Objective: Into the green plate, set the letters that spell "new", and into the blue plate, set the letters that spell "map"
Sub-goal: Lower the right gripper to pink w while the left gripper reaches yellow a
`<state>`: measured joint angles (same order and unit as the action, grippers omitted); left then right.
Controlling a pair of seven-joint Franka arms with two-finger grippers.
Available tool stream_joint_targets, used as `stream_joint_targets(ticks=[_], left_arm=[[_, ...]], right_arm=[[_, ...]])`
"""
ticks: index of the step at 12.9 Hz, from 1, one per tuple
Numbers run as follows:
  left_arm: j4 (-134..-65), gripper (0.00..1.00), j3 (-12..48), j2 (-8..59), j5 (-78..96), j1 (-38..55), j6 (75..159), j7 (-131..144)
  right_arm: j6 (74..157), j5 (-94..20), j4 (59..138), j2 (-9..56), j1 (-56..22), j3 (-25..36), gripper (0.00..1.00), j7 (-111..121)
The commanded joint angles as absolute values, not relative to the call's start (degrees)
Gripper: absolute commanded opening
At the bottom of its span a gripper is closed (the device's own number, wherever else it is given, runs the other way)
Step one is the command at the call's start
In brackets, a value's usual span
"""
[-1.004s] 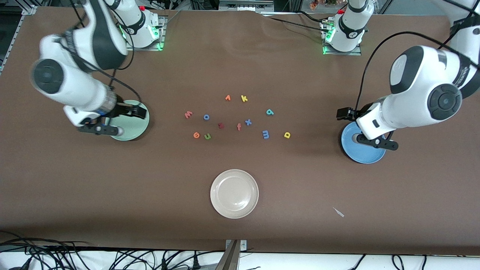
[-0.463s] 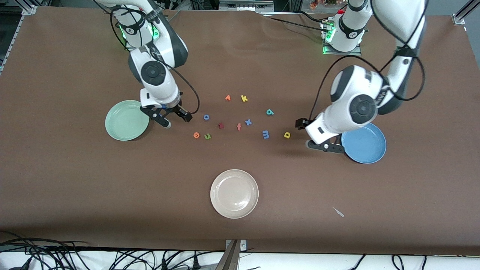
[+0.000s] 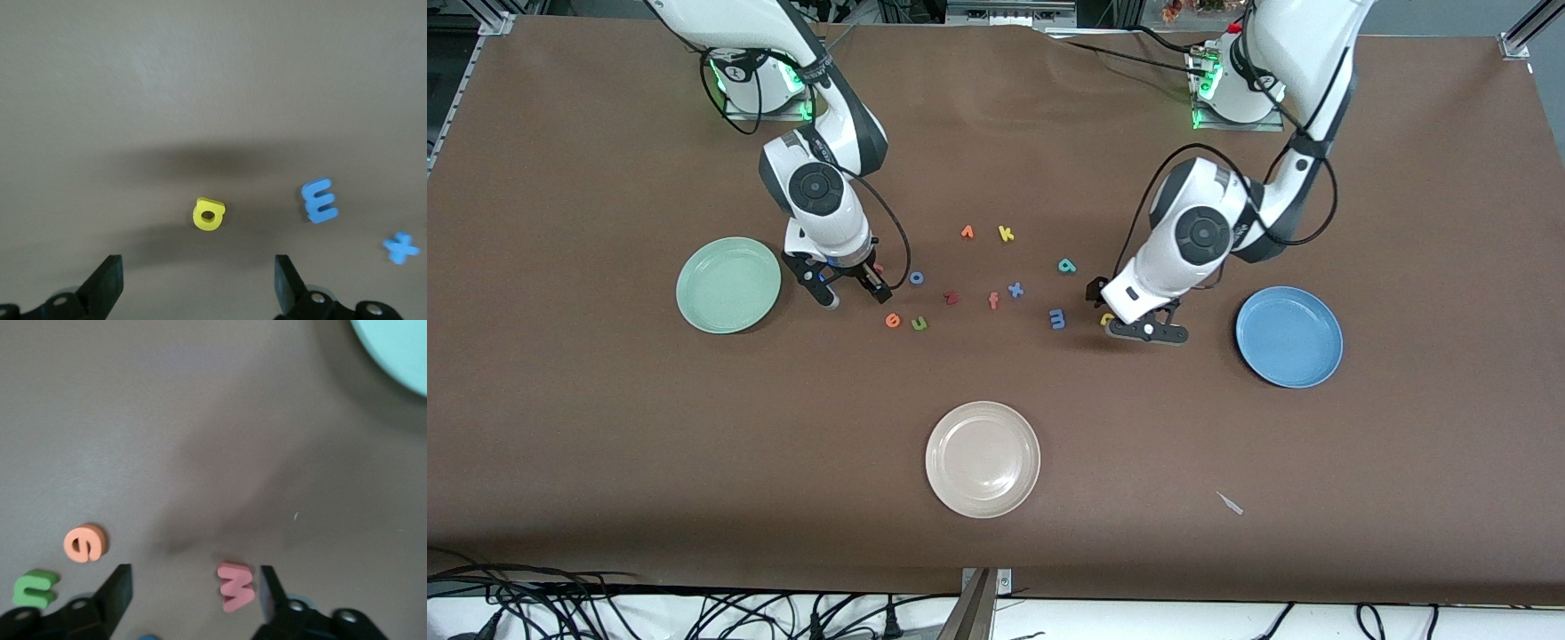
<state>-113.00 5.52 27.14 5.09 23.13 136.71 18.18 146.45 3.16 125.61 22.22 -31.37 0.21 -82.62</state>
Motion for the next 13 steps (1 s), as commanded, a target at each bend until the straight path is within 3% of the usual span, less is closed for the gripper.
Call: stream_joint_targets(ticks=[1,4,10,13], left_arm=[[-112.0,1.0,4.9,31.5,-0.5,24.4,140.4,22.7],[-110.5,1.0,4.8,33.7,-3.5,25.4,140.5,25.1],[-110.1,0.87,4.8,34.8,-9.6,25.1,140.4,25.1],[-109.3,0.85,4.8,35.0,-9.6,25.0,140.4,25.3]], right_arm=[[149.1,3.5,128.2,21.5,-31.8,0.2,0.77,-85.2],[149.1,3.2,129.6,21.5,-31.8,-0.5,0.75,-86.0],[149.6,3.2,129.8,23.6,-31.8,-1.1,0.61,-86.0],[149.7,3.2,129.6,24.2,-31.8,-2.0,0.36,-86.0]])
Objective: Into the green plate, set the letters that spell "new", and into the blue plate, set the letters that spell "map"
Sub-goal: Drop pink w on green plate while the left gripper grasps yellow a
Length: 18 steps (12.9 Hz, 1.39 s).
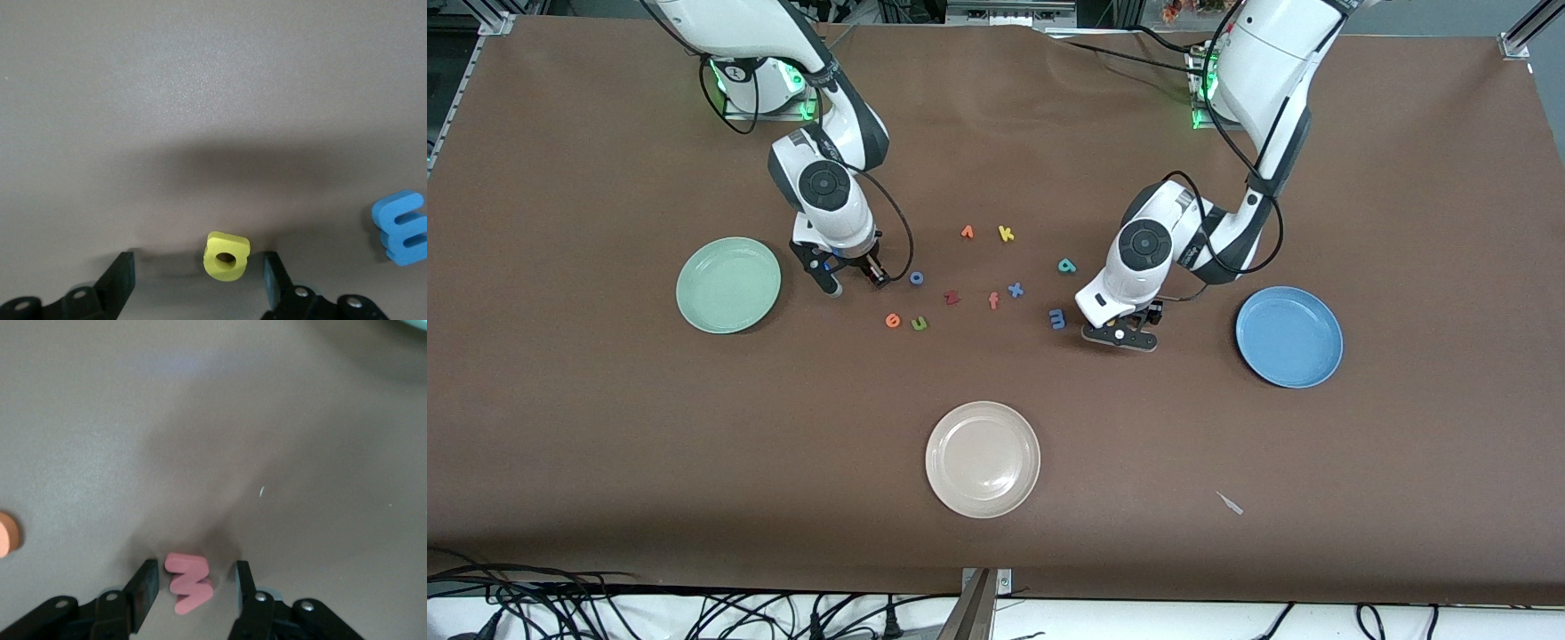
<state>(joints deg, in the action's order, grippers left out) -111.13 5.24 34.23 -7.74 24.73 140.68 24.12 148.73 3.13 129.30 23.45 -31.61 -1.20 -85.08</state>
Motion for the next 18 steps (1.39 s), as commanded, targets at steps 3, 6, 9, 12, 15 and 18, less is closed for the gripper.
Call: stream_joint_targets(ticks=[3,6,9,12,15,18], left_arm=[[-108.5,0.77,4.9,35.9,-9.1,25.0,140.4,26.5],[-108.5,0.71,5.0,36.4,-9.0,24.8,140.5,26.4],[-108.4,0.67,5.2,36.3,-8.0,24.2,140.5,25.8],[-107.3,0.64,5.1,36.5,-4.7,24.3,140.7,24.2],[-107.1,0.61,5.1,37.1,-2.1,24.3,140.8,24.2],[-107.1,0.59,5.2,37.1,-1.8,24.3,140.8,24.2]], right_arm=[[149.3,3.2,129.3,23.6,-31.8,-2.0,0.05,-84.9],[143.3,3.2,127.0,20.8,-31.3,-1.5,0.05,-81.5],[129.4,3.1,123.1,16.4,-31.2,4.2,0.05,-70.1],[124.3,1.3,123.7,12.5,-31.2,13.5,0.08,-52.1],[124.0,-3.8,128.1,12.5,-31.2,24.0,0.08,-28.6],[130.2,-9.0,133.0,14.1,-31.1,27.1,0.08,-19.1]])
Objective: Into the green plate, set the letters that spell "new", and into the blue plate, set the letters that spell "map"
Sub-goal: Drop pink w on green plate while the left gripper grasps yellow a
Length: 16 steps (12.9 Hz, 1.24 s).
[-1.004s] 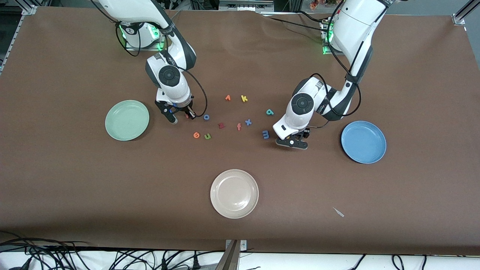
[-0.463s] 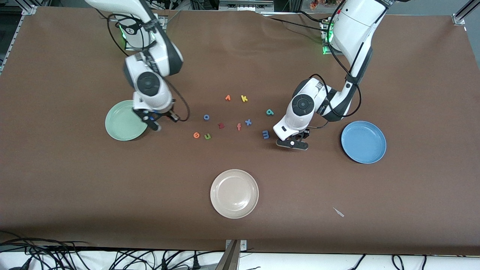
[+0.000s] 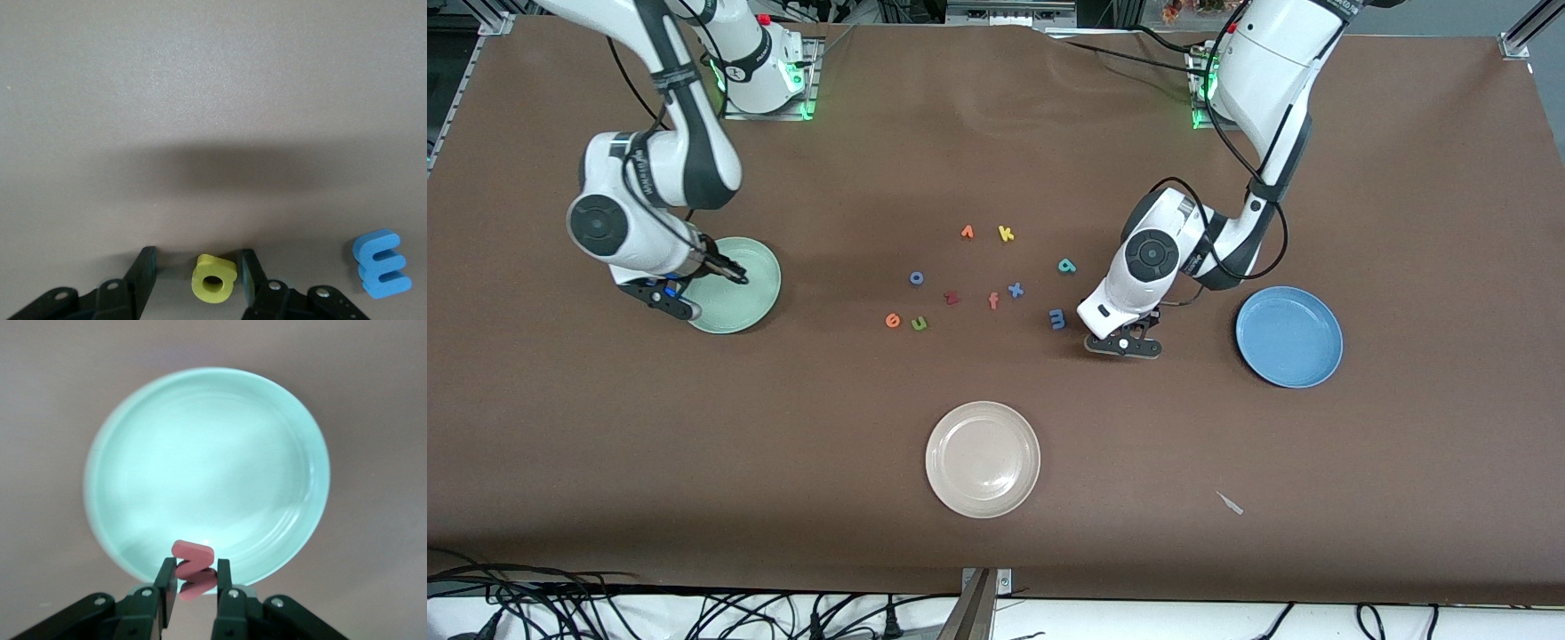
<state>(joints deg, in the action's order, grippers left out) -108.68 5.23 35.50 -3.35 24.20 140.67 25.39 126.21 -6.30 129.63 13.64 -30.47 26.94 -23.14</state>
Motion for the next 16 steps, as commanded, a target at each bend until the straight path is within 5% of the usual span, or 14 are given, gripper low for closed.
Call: stream_joint_targets(ticks=[1,3,4,5,11,16], left_arm=[[-107.1,0.57,5.2,37.1,-1.8,24.3,140.8,24.2],[-107.1,0.54,5.2,37.0,-1.7,24.3,140.8,24.2],[-107.2,0.52,5.2,36.9,-1.7,24.3,140.7,24.2],[-107.1,0.49,5.9,36.9,-1.7,24.2,140.7,24.2],[-107.3,0.44,6.4,36.7,-1.7,23.7,140.1,24.3],[-107.4,0.36,6.8,36.7,-1.0,23.7,140.0,24.3]], right_arm=[[130.7,-9.1,133.1,14.8,-30.8,27.1,0.13,-19.0],[130.8,-9.4,133.0,15.7,-30.7,27.2,0.43,-19.0],[130.6,-9.4,132.8,15.6,-30.7,27.2,0.89,-19.1],[130.2,-9.4,132.6,15.0,-30.7,27.2,1.0,-19.2],[125.2,-10.6,123.2,14.8,-31.4,21.9,1.0,-25.0],[126.2,-10.6,111.3,23.4,-34.6,14.8,0.99,-48.8]])
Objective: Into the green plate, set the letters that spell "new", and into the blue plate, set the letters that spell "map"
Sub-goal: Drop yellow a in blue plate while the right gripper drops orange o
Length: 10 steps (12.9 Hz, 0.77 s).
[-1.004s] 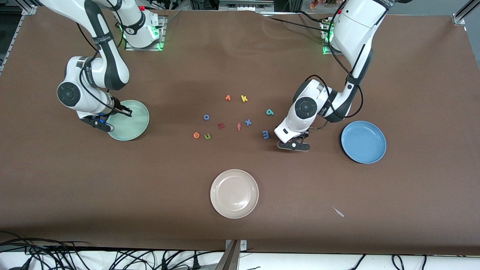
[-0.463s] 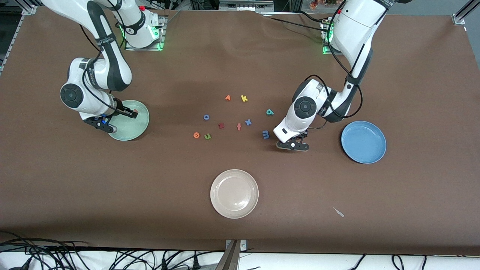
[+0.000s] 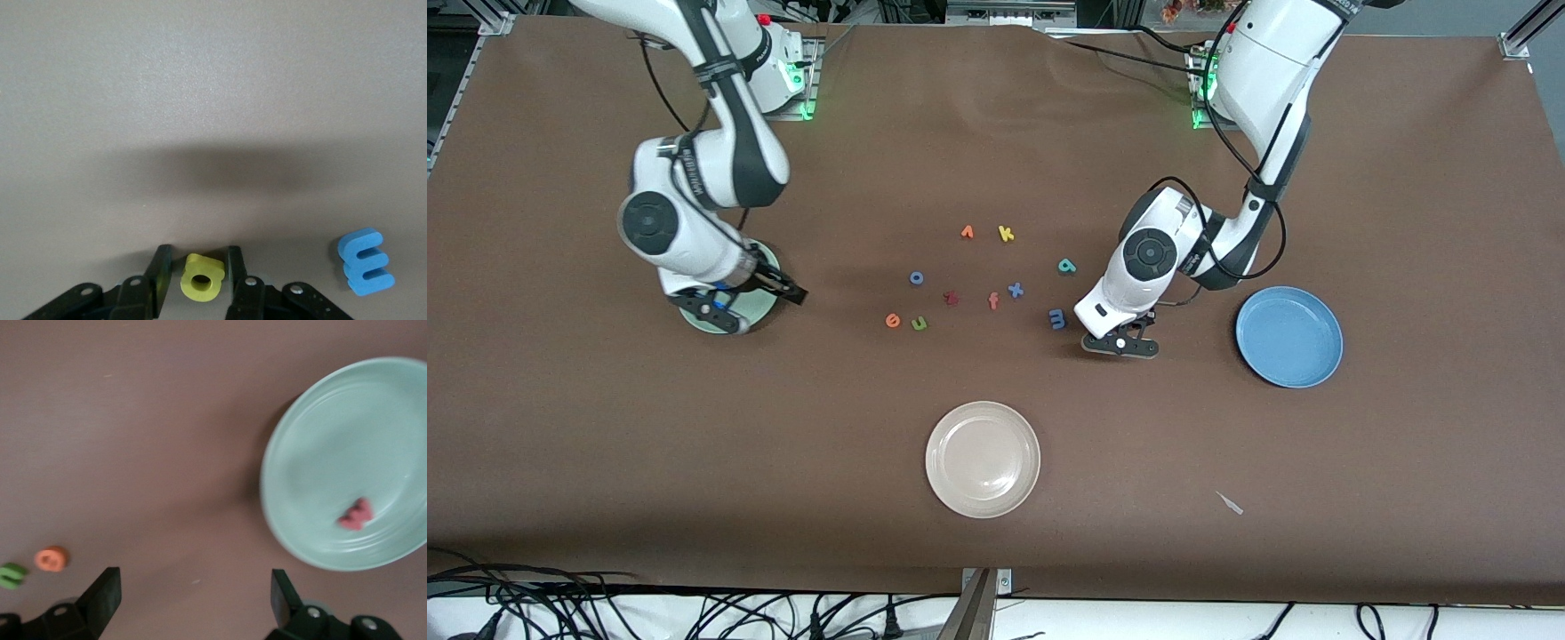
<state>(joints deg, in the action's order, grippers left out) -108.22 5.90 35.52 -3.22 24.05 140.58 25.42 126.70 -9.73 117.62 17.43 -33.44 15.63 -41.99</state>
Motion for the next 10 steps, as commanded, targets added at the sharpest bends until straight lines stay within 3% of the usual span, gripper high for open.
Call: stream_joint_targets(ticks=[1,3,6,10], left_arm=[[-107.4,0.35,6.8,36.7,-1.0,23.7,140.0,24.3],[-107.4,0.33,6.8,36.8,-1.0,23.8,140.1,24.3],[-107.4,0.28,6.8,37.0,-1.0,23.8,140.1,24.3],[-107.2,0.19,6.8,36.8,-1.0,22.8,140.0,24.2]], right_arm=[[126.5,-10.6,108.6,25.8,-35.7,14.2,0.99,-53.7],[128.4,-10.7,104.6,29.9,-37.7,14.2,0.99,-64.9],[135.6,-11.2,104.0,33.4,-38.3,11.4,0.99,-75.1],[138.9,-11.4,104.1,37.2,-41.5,11.3,0.94,-78.3]])
